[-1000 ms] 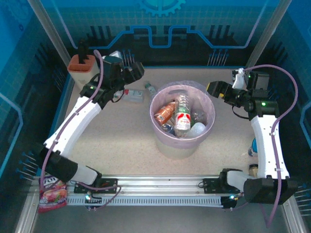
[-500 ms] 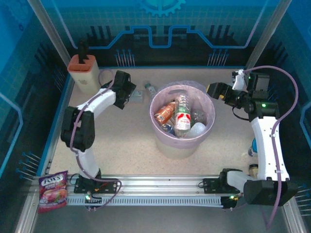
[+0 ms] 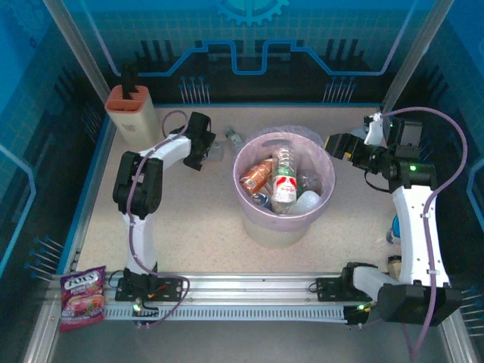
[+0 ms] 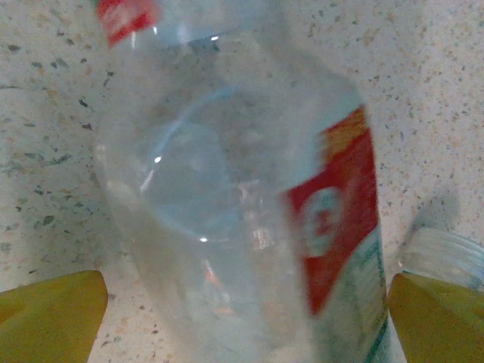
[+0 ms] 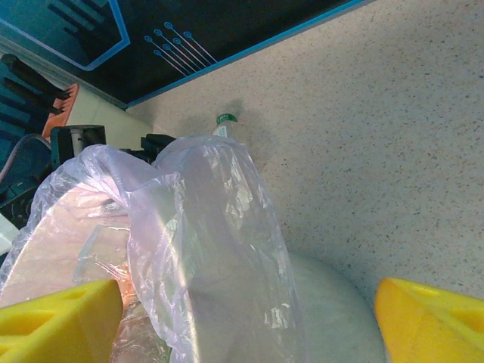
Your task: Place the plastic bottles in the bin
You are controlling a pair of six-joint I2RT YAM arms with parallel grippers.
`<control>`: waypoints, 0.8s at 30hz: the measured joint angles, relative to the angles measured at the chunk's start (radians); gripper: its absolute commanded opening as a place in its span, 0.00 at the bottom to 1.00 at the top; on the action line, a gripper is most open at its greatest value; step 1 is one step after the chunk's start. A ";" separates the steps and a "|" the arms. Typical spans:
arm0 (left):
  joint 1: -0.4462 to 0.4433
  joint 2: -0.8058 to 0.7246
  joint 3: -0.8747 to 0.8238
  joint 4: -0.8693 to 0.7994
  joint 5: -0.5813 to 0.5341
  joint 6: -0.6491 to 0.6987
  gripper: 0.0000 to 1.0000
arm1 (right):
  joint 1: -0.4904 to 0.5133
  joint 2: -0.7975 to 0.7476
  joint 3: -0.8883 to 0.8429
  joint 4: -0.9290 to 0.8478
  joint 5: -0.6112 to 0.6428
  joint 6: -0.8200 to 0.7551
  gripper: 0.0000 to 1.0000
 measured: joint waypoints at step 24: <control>-0.003 -0.187 -0.130 0.003 -0.018 0.122 0.57 | -0.012 -0.013 -0.003 -0.006 0.002 -0.006 0.88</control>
